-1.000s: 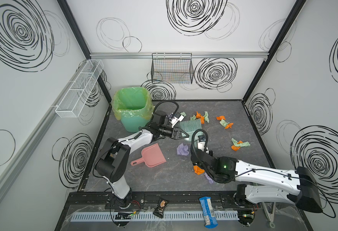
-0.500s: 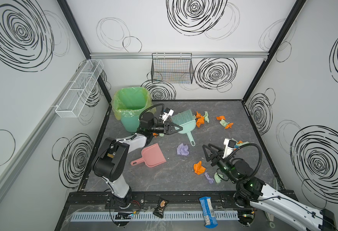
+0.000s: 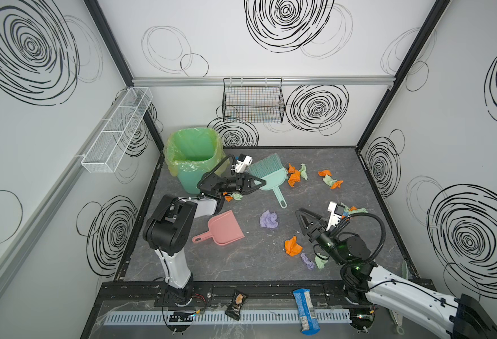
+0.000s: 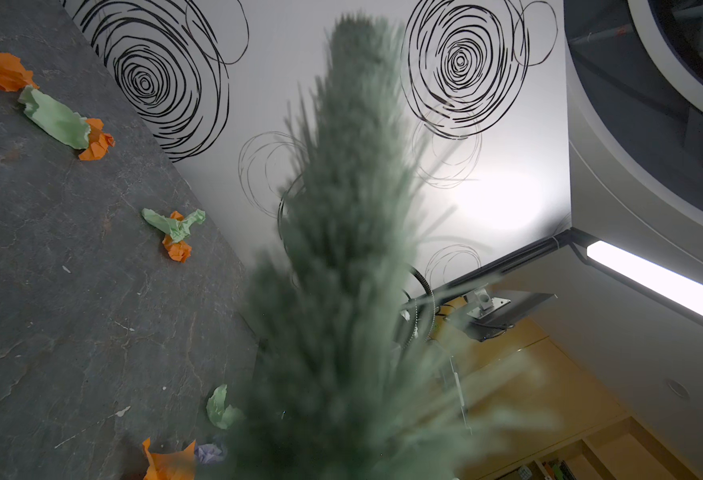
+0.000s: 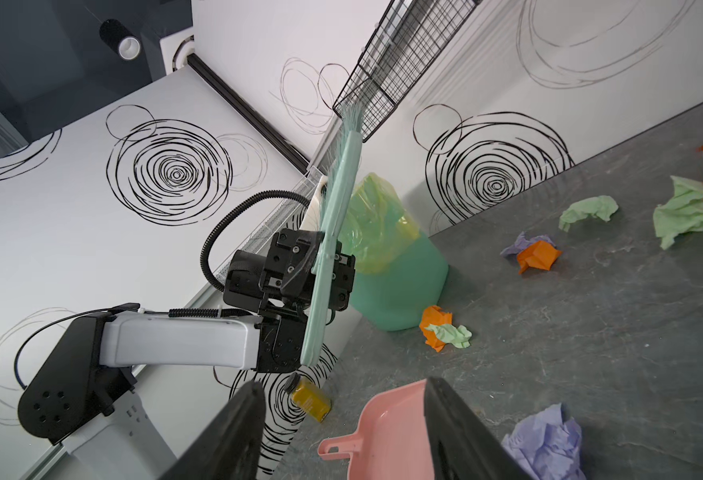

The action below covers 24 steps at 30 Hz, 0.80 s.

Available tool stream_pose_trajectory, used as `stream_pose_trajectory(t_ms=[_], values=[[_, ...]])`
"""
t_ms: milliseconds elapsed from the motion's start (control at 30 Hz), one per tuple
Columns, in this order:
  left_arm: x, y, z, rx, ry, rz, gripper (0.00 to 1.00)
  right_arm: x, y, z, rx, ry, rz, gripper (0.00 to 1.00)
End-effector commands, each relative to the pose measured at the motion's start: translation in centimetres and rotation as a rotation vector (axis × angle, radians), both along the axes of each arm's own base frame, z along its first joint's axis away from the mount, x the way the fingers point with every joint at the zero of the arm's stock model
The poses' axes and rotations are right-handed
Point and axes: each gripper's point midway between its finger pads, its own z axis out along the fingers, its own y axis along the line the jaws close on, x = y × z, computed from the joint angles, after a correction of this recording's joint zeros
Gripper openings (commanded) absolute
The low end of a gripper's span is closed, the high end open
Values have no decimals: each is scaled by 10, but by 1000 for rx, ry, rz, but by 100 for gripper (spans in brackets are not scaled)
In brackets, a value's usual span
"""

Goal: Sweep away the paper scraps from the table

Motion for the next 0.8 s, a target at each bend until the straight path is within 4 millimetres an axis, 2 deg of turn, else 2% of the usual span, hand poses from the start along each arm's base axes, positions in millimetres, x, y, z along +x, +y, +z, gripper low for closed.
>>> stream_pose_trajectory(t_ms=[0,200,333,367,667,767], values=[[-8,7,17,-32,-128,22,0,1,15,47,103,-79,63,61],[-5,9,15,-24,-120,38,0,14,37,64,118,-100,92,53],[-3,9,15,-21,-124,50,0,23,50,63,105,-85,109,49],[-3,9,15,-21,-124,49,0,24,52,67,122,-95,115,48],[-4,11,19,-25,-133,53,0,40,67,55,102,-35,112,45],[-5,12,21,-28,-135,56,0,43,63,53,108,-21,80,49]])
